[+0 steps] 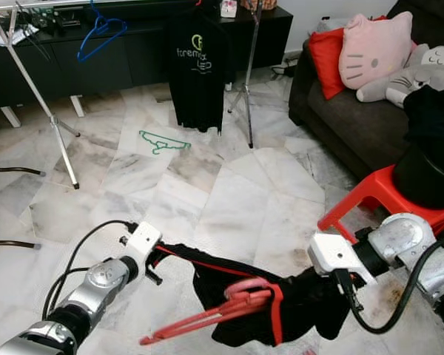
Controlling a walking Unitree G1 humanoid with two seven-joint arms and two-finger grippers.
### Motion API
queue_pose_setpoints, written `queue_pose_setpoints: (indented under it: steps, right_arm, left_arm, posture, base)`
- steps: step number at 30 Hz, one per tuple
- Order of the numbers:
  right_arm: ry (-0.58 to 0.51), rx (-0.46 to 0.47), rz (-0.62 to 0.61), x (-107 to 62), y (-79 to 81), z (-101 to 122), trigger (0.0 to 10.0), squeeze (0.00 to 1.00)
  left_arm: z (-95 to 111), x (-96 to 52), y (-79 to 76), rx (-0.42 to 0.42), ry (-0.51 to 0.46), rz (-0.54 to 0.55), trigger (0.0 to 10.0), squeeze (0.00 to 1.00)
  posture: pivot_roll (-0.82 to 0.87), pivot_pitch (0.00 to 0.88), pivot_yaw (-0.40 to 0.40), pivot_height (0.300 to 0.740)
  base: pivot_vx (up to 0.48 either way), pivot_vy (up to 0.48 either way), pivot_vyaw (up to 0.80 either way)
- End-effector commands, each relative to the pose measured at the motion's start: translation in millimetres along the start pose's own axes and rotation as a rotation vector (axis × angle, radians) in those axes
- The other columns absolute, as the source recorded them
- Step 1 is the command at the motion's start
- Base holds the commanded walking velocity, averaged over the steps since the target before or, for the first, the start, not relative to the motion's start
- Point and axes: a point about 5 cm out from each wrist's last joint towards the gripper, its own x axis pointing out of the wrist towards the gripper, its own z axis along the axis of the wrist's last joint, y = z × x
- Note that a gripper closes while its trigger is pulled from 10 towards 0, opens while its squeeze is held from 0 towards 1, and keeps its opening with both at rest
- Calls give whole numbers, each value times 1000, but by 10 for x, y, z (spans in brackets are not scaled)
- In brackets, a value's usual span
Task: Hang hanger
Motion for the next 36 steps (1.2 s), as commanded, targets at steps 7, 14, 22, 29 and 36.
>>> queue_pose_setpoints:
  steps: [7, 14, 22, 29, 36]
  right_arm:
    - [362, 38, -122, -345, 54, -399, 0, 0]
    - [418, -59, -212, -356, -68, -333, 0, 0]
    - [406, -118, -317, -387, -210, -202, 0, 0]
    - [454, -121, -461, -398, -331, -228, 0, 0]
    - [448, -101, -550, -335, -402, -246, 0, 0]
  left_arm:
    - [-521, -480, 758, -30, 242, 366, 10000, 0]
    - [-619, -475, 654, 13, 298, 324, 10000, 0]
    - [-666, -471, 591, 38, 323, 298, 10000, 0]
    - [-713, -466, 527, 38, 346, 274, 10000, 0]
    - [-711, -457, 506, 46, 347, 252, 10000, 0]
  posture:
    - [-96, 76, -46, 740]
    - [-101, 72, -48, 740]
    - [-110, 78, -49, 740]
    - [-109, 82, -48, 740]
    - [-110, 83, -47, 740]
  base:
    - [0, 0, 0]
    - [0, 0, 0]
    - [0, 0, 0]
    - [0, 0, 0]
    - [0, 0, 0]
